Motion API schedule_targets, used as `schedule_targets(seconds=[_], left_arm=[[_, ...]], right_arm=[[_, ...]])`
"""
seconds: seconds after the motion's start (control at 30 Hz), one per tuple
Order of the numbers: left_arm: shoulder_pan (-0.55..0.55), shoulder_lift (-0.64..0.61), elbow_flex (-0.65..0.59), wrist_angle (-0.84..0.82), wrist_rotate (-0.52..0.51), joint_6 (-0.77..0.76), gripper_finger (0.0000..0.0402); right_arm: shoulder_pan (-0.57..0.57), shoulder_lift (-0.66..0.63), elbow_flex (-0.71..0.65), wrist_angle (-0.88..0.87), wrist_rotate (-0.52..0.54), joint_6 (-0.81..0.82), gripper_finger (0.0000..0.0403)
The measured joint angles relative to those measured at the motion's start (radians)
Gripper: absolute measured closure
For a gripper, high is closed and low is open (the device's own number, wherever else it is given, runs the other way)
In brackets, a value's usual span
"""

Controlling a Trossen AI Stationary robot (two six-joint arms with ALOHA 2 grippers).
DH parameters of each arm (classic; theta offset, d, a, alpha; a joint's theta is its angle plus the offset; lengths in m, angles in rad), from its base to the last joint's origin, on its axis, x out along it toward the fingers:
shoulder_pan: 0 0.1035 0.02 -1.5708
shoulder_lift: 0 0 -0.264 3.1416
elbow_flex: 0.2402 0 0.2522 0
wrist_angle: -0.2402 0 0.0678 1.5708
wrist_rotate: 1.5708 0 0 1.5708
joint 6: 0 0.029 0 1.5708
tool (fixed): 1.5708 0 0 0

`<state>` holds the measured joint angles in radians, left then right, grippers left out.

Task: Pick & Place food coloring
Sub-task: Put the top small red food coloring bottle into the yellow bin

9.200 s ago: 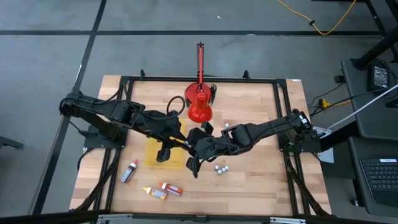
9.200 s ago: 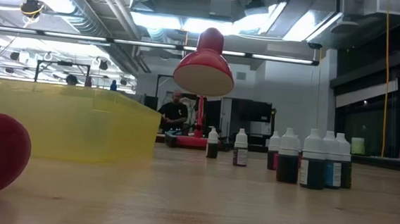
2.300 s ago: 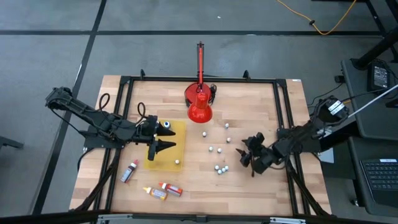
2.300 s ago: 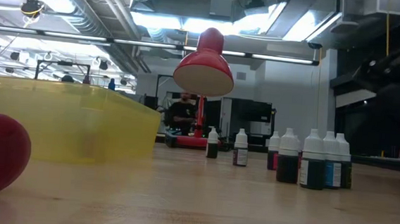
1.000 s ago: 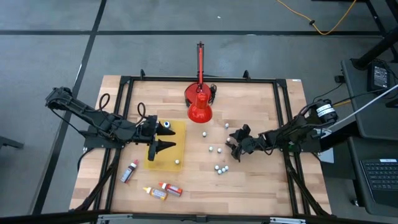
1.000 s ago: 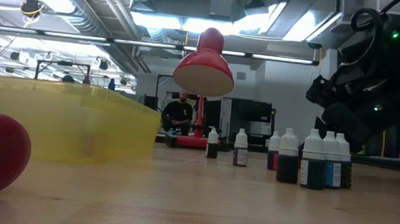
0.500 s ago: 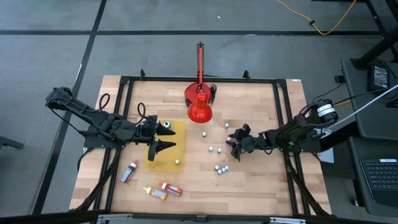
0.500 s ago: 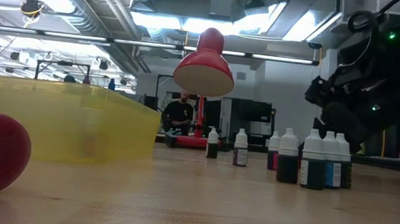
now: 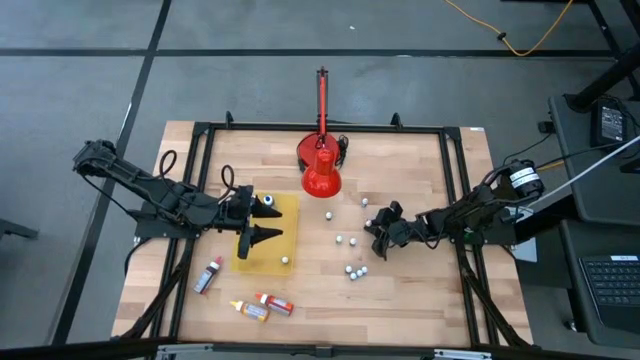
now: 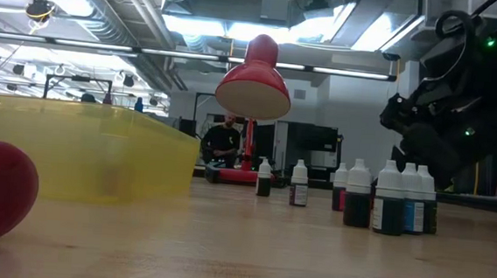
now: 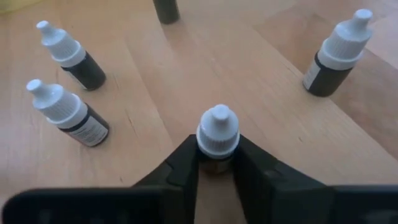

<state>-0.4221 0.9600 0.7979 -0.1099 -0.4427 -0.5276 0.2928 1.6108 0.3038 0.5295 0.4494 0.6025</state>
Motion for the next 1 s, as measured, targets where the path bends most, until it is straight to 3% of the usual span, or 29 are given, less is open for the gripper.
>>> schedule_targets(seconds=[0.27,0.43,0.67,1.0], left_arm=[[0.000,0.000,0.000,0.009,-0.001,-0.009,0.0162],[0.000,0.000,0.032,-0.014,-0.009,0.032,0.0162],[0.031,0.000,0.194,-0.220,-0.009,0.096,0.0162],[0.068,0.089,0.490,-0.559,0.048,0.177,0.0162]], right_arm=[[0.001,-0.042,0.013,-0.040,-0.038,0.057,0.0328],[0.003,-0.144,0.124,-0.271,-0.085,0.049,0.0335],[0.014,-0.259,0.426,-0.750,-0.087,-0.013,0.0333],[0.020,-0.221,0.944,-1.139,-0.032,-0.133,0.0336]])
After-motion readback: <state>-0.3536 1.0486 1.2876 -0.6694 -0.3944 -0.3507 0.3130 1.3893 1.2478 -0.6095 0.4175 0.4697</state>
